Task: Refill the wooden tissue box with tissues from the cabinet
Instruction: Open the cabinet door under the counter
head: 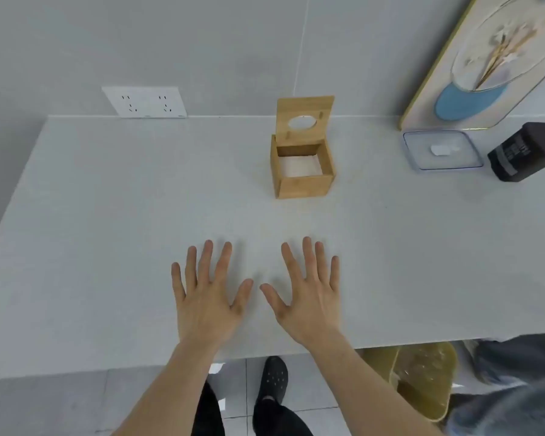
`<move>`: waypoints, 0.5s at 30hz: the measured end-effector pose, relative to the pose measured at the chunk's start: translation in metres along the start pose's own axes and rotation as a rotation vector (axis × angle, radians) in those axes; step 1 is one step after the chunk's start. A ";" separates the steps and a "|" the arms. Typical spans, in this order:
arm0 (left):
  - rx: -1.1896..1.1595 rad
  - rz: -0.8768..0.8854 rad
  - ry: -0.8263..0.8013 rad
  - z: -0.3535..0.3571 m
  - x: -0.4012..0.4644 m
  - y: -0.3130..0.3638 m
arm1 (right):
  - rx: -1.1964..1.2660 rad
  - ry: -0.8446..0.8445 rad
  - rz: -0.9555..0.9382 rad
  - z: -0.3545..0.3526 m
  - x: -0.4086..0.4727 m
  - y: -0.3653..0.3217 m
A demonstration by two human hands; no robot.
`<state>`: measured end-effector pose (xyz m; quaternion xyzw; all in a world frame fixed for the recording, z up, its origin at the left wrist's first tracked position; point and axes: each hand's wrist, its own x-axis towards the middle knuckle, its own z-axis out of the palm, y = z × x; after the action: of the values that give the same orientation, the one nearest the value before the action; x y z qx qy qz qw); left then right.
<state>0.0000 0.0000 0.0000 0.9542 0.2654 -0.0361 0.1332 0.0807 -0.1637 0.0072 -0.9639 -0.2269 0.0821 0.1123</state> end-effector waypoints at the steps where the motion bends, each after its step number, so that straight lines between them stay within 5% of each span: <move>1: 0.008 -0.013 -0.026 0.002 -0.005 -0.002 | -0.004 -0.032 -0.005 0.005 -0.003 -0.002; 15: 0.048 -0.032 0.008 0.040 -0.037 -0.027 | -0.073 -0.013 -0.038 0.058 -0.032 -0.015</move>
<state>-0.0456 -0.0074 -0.0395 0.9529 0.2802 -0.0408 0.1088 0.0340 -0.1545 -0.0408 -0.9624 -0.2487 0.0780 0.0769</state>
